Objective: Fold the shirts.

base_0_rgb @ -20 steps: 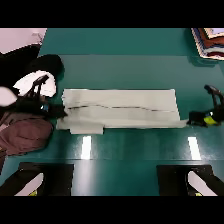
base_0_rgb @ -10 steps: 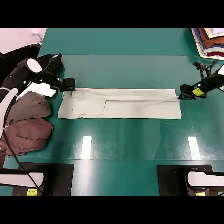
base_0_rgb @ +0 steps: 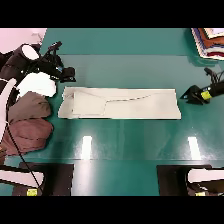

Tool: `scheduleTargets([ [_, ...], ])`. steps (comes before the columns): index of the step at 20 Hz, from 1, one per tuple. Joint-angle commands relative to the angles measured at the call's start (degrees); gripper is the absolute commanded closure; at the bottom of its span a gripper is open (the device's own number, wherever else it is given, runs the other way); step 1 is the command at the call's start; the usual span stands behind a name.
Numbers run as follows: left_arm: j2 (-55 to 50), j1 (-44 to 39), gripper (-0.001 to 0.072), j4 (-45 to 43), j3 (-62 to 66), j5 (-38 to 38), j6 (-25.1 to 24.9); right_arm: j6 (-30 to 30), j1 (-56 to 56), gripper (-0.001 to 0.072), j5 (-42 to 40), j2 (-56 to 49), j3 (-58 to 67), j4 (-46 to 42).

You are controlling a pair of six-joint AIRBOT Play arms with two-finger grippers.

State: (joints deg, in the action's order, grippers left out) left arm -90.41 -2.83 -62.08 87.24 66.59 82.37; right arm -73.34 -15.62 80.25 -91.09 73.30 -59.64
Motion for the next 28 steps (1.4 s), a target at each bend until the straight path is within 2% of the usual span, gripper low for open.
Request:
scheduleTargets([
  [1, -0.17, -1.64, 0.0674, 2.95, 0.66, 1.22, -0.31, 4.17, -4.44, 0.0178, -2.19, -1.16, -8.15, 6.82],
  [4, -0.17, -6.01, 0.0683, 2.91, 0.66, -0.61, 0.57, 7.06, -2.78, 0.0191, -3.54, -4.17, -10.80, 13.40],
  [5, -0.31, -7.34, 0.0683, 2.84, 0.66, -1.62, 1.73, 7.67, -1.42, 0.0244, -4.72, -4.96, -10.93, 14.93],
  [7, -1.16, -10.01, 0.0683, 2.89, 0.66, -3.41, 3.30, 8.24, 1.22, 0.0462, -7.50, -5.33, -10.80, 16.09],
  [8, -1.90, -11.37, 0.0684, 2.91, 0.68, -3.52, 3.37, 8.74, 2.27, 0.0620, -8.33, -5.07, -10.54, 16.50],
  [9, -3.10, -13.05, 0.0683, 2.95, 0.68, -4.09, 3.39, 9.16, 2.75, 0.0698, -8.22, -4.59, -9.88, 16.44],
  [13, -8.85, -19.63, 0.0684, 4.26, 1.05, -10.10, 4.68, 8.24, 2.86, 0.0699, -2.34, 1.57, -2.67, 16.55],
  [17, -16.70, -24.92, 0.0684, 7.98, 7.50, -9.94, 4.68, 0.90, 7.02, 0.0699, 3.91, 6.97, 9.11, 16.65],
  [21, -22.43, -28.41, 0.0684, 8.98, 13.84, -9.49, 4.87, -2.05, 15.08, 0.0699, 4.37, 9.07, 18.64, 16.65],
  [28, -24.20, -29.38, 0.0684, 8.94, 14.43, -9.11, 5.81, -4.68, 27.78, 0.0698, 0.59, 9.05, 27.82, 16.65],
])
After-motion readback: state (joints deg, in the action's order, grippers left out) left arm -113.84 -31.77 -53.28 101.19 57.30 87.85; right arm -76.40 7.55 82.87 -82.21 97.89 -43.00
